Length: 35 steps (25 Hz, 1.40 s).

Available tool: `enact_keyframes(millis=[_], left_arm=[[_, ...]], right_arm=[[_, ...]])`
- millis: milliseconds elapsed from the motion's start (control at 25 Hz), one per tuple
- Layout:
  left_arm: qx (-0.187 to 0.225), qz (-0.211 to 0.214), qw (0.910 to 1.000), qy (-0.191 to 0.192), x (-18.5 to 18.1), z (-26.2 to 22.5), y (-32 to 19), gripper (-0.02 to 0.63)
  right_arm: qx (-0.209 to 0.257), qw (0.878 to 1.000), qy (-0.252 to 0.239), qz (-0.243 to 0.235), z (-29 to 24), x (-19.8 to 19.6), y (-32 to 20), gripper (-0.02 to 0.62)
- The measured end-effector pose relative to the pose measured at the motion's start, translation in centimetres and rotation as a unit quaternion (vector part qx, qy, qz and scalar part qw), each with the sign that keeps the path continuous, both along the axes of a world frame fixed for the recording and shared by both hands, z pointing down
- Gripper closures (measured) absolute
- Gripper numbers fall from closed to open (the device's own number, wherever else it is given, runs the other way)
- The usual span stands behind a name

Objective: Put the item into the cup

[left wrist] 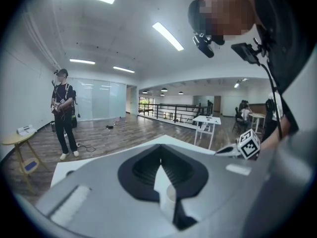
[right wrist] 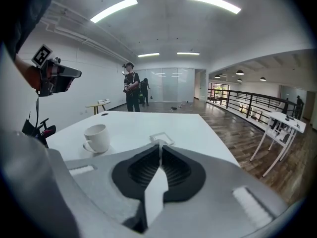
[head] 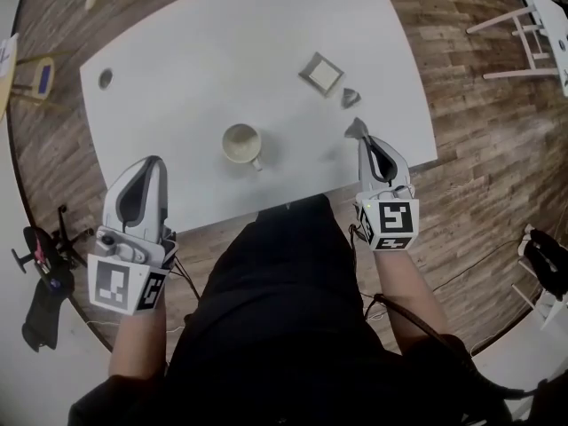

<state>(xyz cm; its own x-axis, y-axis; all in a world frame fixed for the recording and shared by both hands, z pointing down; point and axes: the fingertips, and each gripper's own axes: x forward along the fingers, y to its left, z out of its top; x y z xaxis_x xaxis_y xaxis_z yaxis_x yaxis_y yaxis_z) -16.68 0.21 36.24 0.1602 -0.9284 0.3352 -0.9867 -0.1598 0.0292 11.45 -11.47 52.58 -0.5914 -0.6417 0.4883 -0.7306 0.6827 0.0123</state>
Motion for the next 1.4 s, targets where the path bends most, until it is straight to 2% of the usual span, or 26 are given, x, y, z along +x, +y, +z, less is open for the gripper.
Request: enact_keyframes(millis=[720,1160,1400], left_arm=[[0.064,-0.023,0.9977,-0.005,-1.3,-2.7,-1.2,0.607],[0.116,-0.022,0.9925,-0.033,-1.1,-5.6,-1.9,0.607],[0.141,-0.03,0.9893,-0.022,-1.3,-6.8,-1.7,0.607]], right_arm=[[0.069,0.997,-0.016,-0.017,-6.6,-1.0,-3.6,0.58],[0.088,0.994,-0.049,-0.033,-10.0,-2.1,-5.5,0.58],[0.115,0.991,-0.057,-0.048,-13.0,-2.6,-5.9,0.58]])
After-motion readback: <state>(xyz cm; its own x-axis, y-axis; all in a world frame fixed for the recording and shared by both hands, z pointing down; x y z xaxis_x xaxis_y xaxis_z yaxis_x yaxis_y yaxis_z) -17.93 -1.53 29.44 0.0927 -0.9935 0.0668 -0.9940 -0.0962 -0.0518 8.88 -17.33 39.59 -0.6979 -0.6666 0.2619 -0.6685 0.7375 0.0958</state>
